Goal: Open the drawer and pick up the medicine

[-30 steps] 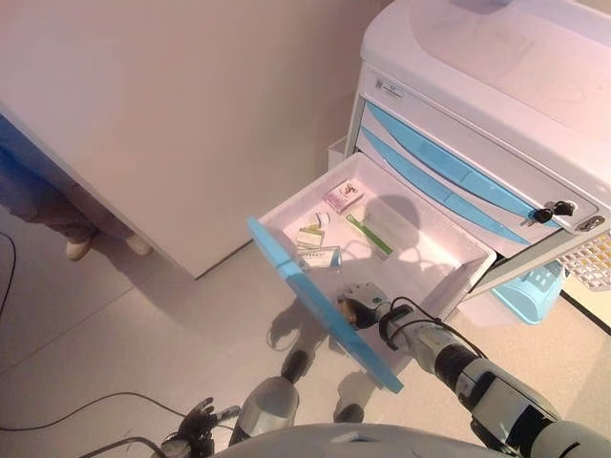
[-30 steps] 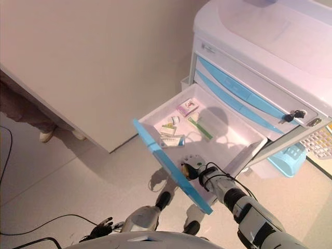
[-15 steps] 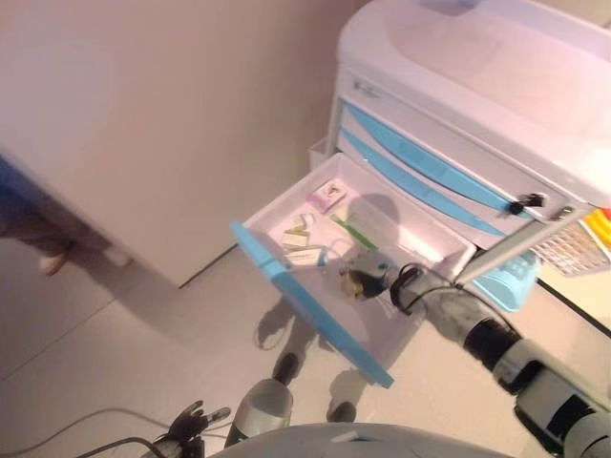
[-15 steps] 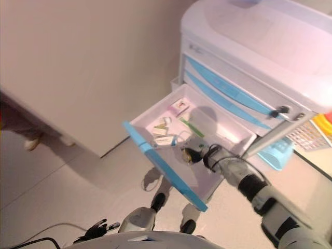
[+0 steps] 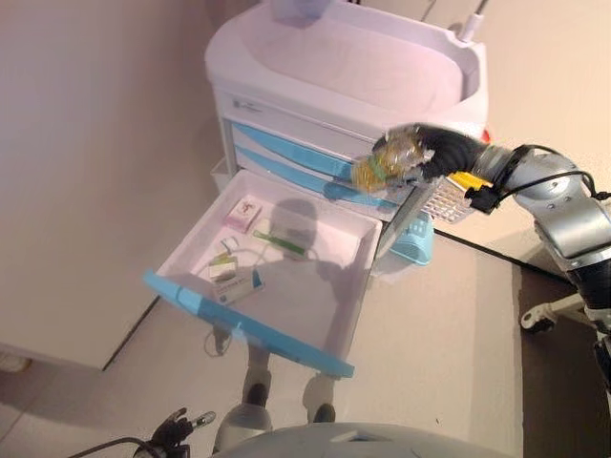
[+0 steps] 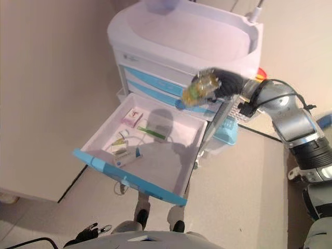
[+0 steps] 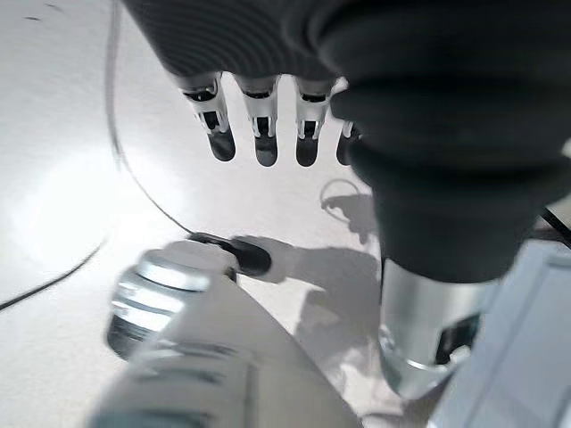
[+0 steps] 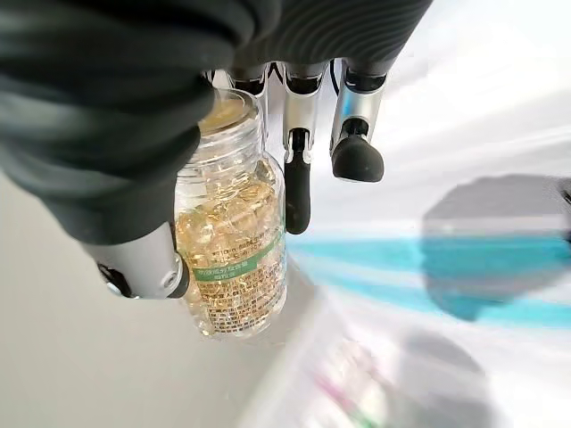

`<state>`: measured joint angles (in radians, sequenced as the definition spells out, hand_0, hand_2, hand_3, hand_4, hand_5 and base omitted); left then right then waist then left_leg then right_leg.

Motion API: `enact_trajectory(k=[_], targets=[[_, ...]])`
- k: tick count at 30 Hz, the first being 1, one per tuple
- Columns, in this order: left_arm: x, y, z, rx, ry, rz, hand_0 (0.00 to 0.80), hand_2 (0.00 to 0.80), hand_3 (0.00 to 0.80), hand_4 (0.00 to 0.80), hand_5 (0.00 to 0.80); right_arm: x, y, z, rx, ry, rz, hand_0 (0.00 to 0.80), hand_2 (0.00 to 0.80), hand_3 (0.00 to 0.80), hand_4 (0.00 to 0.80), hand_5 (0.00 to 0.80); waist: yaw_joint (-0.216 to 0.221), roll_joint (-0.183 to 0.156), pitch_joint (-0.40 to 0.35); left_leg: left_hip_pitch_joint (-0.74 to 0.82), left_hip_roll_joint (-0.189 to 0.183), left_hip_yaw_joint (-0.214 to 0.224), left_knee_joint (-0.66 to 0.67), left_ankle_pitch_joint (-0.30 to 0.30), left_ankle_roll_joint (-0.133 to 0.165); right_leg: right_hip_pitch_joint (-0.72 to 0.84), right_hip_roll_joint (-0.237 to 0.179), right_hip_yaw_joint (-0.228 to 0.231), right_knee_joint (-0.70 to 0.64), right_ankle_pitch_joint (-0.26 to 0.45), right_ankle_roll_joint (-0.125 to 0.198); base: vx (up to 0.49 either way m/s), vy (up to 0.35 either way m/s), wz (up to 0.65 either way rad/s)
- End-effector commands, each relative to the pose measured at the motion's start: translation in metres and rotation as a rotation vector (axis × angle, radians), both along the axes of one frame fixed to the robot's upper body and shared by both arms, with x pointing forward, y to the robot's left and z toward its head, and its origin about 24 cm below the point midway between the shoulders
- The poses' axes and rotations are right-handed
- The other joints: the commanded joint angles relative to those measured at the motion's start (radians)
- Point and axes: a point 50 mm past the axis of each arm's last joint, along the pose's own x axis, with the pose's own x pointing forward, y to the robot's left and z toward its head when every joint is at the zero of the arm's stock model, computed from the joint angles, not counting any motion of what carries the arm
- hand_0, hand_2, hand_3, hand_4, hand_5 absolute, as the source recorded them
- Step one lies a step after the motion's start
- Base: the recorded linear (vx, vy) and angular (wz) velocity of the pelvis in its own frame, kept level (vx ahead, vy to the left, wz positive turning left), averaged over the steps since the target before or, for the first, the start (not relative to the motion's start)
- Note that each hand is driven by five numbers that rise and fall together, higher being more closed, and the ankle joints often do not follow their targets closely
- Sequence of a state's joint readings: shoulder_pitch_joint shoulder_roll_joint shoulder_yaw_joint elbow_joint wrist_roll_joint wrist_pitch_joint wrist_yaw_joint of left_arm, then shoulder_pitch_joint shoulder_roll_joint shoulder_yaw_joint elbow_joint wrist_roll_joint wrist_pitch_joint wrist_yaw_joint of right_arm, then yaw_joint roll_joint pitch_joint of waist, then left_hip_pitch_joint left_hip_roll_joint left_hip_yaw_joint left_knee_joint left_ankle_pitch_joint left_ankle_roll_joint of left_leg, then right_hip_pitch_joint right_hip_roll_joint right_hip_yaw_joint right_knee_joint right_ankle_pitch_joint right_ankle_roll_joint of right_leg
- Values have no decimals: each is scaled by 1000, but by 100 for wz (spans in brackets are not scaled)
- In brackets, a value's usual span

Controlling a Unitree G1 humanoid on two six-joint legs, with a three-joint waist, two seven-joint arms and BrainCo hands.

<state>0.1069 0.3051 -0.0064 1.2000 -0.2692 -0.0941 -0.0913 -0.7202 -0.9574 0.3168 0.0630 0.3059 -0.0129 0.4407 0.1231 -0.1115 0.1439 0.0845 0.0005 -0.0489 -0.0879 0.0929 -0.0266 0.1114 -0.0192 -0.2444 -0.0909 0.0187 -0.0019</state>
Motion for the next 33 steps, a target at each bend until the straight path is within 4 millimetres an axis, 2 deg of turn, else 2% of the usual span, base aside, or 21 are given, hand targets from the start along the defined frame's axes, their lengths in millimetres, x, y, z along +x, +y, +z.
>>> enact_trajectory(k=[1,3,6,9,11,17,25,33], targets=[[-7,-2,-2,13,38,-88,0,0,0,0,0,0,-12,61,377,-290,-52,800,800,800,800,800,21,-19,-66,-16,-47,5,4,-96,19,4,-11,2,29,-15,61,85,39,-12],[-6,-6,-3,5,43,-113,0,0,0,0,0,0,-32,83,474,-394,-164,800,800,800,800,800,23,-13,-68,-11,-50,7,6,-102,22,6,-11,6,26,-13,61,91,34,-11],[-4,-6,-3,4,49,-130,0,0,0,0,0,3,-58,103,488,-486,-331,800,800,800,800,800,29,-9,-69,-7,-52,6,7,-109,23,8,-11,8,23,-13,61,77,27,-4],[-4,-3,-2,10,56,-132,0,0,0,0,0,7,-83,115,486,-487,-457,800,800,800,800,800,37,-13,-66,-8,-56,3,8,-110,25,7,-10,8,21,-12,61,62,16,0],[-4,0,-2,13,62,-127,0,0,0,0,0,12,-92,121,468,-474,-518,800,800,800,800,800,44,-17,-58,-12,-58,-5,10,-110,26,3,-10,6,23,-13,58,43,12,1],[-5,3,-1,29,81,-134,0,0,0,0,0,25,-98,130,343,-470,-650,800,800,800,800,800,76,-28,-28,-33,-63,-36,13,-105,26,-9,-9,-10,21,-10,52,-1,-3,4],[11,12,6,64,22,-148,0,0,0,0,0,30,-102,157,129,-503,-845,800,800,800,800,800,132,-58,32,-81,-70,-89,13,-93,30,-31,-7,-44,14,-1,50,-19,-16,22],[28,23,16,86,-54,-160,0,0,0,0,0,26,-128,163,-89,-406,-1071,800,800,800,800,800,184,-88,95,-132,-72,-123,15,-81,35,-58,-7,-75,15,7,53,-14,-7,18]])
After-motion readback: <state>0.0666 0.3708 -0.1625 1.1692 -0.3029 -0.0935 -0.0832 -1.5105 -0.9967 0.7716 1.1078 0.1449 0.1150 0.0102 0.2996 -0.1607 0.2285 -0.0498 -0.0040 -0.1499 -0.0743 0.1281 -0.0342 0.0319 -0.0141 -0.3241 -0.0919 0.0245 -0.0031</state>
